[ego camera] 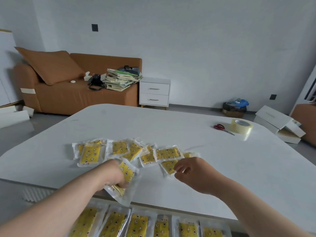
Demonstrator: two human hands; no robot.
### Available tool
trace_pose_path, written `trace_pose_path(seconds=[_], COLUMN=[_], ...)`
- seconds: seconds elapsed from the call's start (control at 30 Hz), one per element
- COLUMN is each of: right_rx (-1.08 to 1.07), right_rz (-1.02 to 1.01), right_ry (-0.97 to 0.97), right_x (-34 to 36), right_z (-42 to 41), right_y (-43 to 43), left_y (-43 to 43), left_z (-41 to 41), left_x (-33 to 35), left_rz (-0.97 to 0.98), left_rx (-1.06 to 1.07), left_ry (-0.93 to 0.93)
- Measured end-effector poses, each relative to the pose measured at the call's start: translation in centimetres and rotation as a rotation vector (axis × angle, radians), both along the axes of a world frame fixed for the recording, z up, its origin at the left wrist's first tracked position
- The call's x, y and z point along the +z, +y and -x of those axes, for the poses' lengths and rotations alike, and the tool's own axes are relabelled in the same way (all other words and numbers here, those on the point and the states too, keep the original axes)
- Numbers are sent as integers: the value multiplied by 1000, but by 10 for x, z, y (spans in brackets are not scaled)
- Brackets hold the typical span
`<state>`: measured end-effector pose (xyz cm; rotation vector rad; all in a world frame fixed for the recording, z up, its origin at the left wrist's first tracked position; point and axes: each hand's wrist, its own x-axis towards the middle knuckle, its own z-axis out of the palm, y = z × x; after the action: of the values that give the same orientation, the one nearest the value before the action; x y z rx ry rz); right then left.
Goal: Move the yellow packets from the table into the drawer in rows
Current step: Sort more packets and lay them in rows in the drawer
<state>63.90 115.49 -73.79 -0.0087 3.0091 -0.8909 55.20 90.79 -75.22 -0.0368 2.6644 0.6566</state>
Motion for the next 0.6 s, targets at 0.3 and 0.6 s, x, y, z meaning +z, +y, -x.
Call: trace_pose_path(seconds=[0.3,0.6], right_rx=[5,-8], right_rz=[-261,-466], right_ry=[-14,-188], right_x=[4,-22], right_z=[99,139], right_y=[3,-3], left_y=[-73,-109], left_z=[66,114], left_x=[18,-2], left_rz=[-424,-395], left_rx=[307,528], left_ry=[74,74])
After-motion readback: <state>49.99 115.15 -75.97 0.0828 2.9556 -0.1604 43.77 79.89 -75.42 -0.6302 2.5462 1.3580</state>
